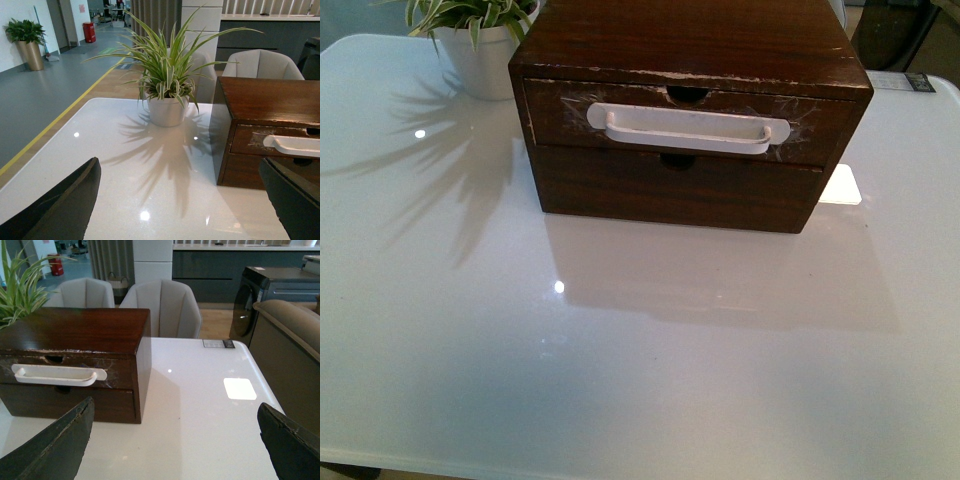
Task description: Open drawer
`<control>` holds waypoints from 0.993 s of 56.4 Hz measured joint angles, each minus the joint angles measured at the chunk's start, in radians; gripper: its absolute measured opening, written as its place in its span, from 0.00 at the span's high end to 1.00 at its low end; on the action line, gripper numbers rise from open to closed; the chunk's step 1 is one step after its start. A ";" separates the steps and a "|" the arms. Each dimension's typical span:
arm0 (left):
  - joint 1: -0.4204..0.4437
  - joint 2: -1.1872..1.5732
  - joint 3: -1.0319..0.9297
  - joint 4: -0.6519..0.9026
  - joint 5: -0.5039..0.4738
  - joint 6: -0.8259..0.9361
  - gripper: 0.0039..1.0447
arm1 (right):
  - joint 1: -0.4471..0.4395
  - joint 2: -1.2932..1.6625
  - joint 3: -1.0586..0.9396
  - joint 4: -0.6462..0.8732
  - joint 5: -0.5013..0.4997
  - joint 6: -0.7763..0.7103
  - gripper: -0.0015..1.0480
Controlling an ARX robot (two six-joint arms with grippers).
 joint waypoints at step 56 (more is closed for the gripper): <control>-0.016 0.261 0.071 -0.070 0.312 -0.109 0.08 | -0.045 0.464 0.159 -0.038 0.150 0.039 0.09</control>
